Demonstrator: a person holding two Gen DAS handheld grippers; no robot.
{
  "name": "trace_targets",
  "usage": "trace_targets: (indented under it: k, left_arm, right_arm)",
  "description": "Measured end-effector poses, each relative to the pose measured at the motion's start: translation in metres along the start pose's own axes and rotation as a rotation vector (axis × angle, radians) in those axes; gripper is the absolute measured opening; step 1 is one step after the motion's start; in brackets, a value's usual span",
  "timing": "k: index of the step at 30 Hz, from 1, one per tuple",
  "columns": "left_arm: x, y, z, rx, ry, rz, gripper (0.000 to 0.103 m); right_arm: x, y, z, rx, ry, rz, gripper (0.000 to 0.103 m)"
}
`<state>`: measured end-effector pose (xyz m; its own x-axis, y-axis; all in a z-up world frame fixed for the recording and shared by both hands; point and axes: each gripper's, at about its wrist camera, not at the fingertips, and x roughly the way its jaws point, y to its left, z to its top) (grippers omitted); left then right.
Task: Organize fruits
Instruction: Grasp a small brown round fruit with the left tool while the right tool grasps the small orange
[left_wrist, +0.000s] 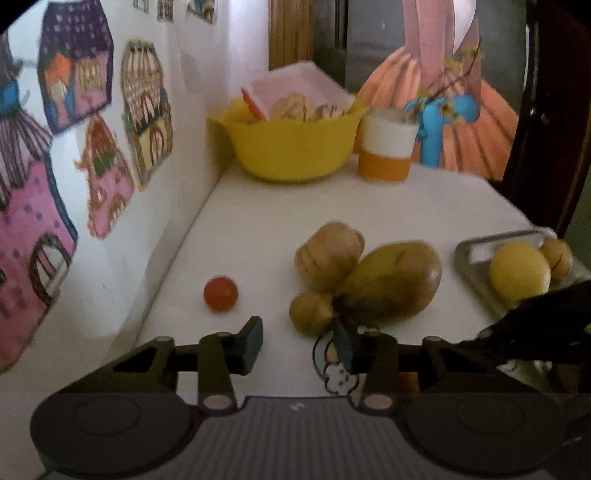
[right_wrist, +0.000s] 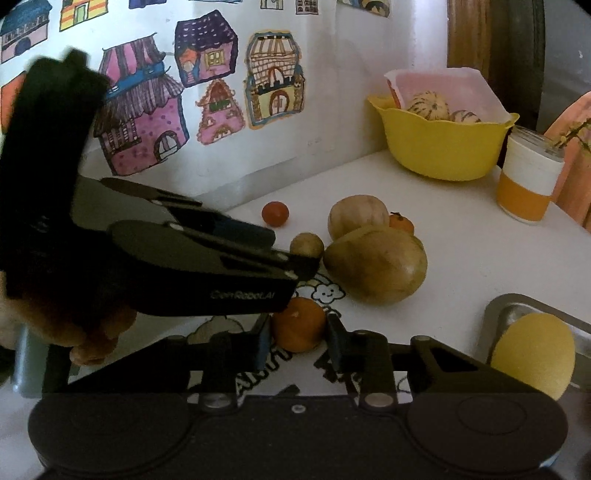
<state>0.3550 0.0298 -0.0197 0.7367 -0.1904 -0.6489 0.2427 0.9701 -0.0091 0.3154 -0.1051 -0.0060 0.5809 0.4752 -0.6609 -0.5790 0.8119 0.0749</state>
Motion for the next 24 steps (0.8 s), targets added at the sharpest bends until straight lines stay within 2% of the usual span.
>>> trace_targets:
  k: [8, 10, 11, 24]
  left_arm:
    - [0.004, -0.005, 0.002, 0.002, -0.011, 0.012, 0.044]
    - [0.004, -0.006, 0.003, 0.006, -0.008, 0.012, 0.039]
    - [0.004, -0.007, 0.003, 0.001, -0.007, 0.000, 0.031]
    - [-0.024, -0.009, -0.015, -0.076, 0.007, -0.026, 0.030]
  right_arm:
    - [-0.005, -0.003, -0.006, 0.010, 0.001, 0.003, 0.033]
    - [-0.006, -0.003, -0.007, 0.014, -0.001, 0.002, 0.033]
    - [-0.007, -0.003, -0.008, 0.015, -0.002, 0.002, 0.033]
    - [-0.038, 0.005, -0.027, 0.029, -0.020, 0.020, 0.033]
